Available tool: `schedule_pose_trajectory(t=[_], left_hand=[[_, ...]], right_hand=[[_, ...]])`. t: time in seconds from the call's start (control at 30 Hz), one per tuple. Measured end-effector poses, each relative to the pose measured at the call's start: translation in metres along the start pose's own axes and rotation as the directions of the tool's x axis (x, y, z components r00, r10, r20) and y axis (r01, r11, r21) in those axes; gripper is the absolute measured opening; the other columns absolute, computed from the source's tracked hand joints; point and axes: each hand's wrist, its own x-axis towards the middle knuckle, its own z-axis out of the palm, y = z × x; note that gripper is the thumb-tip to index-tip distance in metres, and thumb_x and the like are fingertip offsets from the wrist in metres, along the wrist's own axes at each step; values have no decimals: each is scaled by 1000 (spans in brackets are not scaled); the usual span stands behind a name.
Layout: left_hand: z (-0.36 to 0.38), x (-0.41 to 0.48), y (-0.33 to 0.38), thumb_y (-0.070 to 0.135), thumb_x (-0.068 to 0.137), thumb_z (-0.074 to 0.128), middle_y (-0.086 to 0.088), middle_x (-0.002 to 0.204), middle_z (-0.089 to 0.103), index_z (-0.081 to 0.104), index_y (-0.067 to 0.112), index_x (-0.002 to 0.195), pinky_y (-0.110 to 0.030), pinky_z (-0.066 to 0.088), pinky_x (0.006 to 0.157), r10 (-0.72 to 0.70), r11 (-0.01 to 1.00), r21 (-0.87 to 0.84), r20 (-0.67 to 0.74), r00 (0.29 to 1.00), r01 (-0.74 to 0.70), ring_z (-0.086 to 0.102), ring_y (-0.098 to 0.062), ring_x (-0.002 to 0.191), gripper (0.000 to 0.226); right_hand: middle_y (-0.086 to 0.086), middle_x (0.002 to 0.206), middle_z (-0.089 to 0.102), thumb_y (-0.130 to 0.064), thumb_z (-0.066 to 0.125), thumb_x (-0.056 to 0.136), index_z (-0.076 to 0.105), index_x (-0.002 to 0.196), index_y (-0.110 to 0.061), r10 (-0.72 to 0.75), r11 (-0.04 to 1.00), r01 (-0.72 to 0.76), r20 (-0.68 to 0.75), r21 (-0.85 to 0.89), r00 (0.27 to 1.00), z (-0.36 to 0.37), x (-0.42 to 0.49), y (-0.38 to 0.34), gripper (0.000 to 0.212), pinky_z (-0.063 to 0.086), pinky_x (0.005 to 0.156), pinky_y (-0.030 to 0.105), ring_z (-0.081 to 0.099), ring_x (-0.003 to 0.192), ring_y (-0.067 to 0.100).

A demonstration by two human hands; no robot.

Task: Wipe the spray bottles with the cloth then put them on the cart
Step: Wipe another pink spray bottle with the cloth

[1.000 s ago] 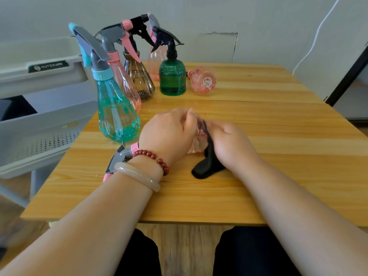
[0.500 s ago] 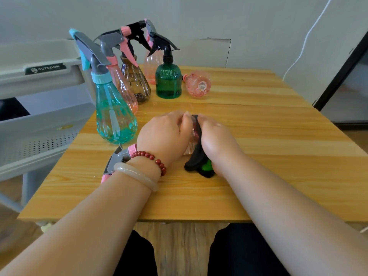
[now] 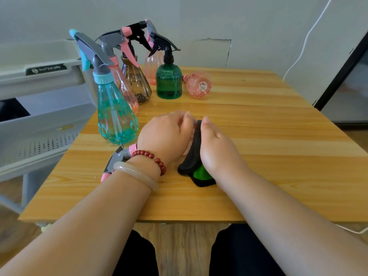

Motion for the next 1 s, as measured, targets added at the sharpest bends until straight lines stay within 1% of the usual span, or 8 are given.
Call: schedule_pose_trajectory(t=[0.1, 0.23, 0.33, 0.47, 0.63, 0.8, 0.9, 1.0], left_hand=[[1, -1, 0, 38, 103, 32, 7, 81, 66, 69, 30, 98, -22, 43, 58, 11, 1000, 3, -5, 1000, -11, 59, -13, 74, 38], [1, -2, -1, 38, 104, 32, 9, 74, 60, 69, 27, 99, -22, 39, 54, 16, 1000, 15, -7, 1000, -15, 55, -11, 69, 38], [-1, -1, -2, 39, 104, 32, 8, 80, 66, 70, 28, 102, -22, 43, 59, 6, 1000, -18, 19, 1000, -6, 60, -14, 75, 39], [0, -4, -2, 38, 103, 33, 8, 76, 64, 69, 28, 99, -26, 43, 58, 42, 999, -7, 2, 999, -42, 59, -13, 72, 38], [-1, -3, -1, 39, 102, 35, 9, 72, 61, 63, 33, 84, -27, 42, 56, 24, 999, -24, -1, 1000, -24, 57, -13, 68, 34], [-1, -4, -2, 38, 104, 36, 9, 63, 52, 44, 35, 64, -27, 31, 52, 31, 999, -18, 0, 1000, -31, 50, -9, 60, 40], [0, -4, -3, 35, 105, 34, 9, 64, 53, 46, 33, 66, -26, 34, 52, 46, 999, 1, -20, 999, -46, 49, -8, 61, 40], [0, -3, -3, 34, 105, 33, 1, 72, 61, 63, 21, 83, -26, 41, 58, 21, 1000, -1, -24, 999, -21, 56, -17, 68, 39]], right_hand=[[-8, 126, 54, -45, 17, 106, 49, 139, -29, -9, 1000, 9, -5, -14, 1000, 0, -7, 5, 48, 24, 78, 16, 44, 117, 8], [2, 146, 48, -45, 15, 106, 43, 145, -29, 40, 994, -35, 43, -104, 998, 0, -5, 3, 50, 26, 110, 28, 32, 142, 22], [-3, 147, 46, -50, 18, 105, 44, 145, -30, 58, 998, -58, 52, -8, 997, -6, -7, 4, 52, 25, 92, 22, 36, 138, 18], [-10, 141, 48, -46, 19, 106, 41, 146, -33, 14, 1000, -14, 50, 1, 999, -3, -8, 5, 48, 22, 83, 14, 36, 136, 12], [1, 148, 47, -50, 17, 105, 47, 143, -29, 80, 997, -80, 41, -6, 996, 4, 6, -9, 53, 26, 89, 27, 40, 136, 22], [-3, 146, 47, -50, 21, 105, 46, 143, -28, 16, 997, -16, 3, 75, 1000, 3, 4, -5, 50, 26, 90, 23, 40, 135, 18], [-2, 146, 48, -47, 21, 106, 48, 142, -27, 5, 1000, -6, 23, 29, 1000, 6, 12, -5, 49, 28, 93, 22, 40, 135, 18], [2, 145, 50, -51, 23, 105, 51, 140, -25, 39, 998, -41, 36, 56, 999, 6, 24, -5, 52, 33, 110, 34, 43, 134, 23]])
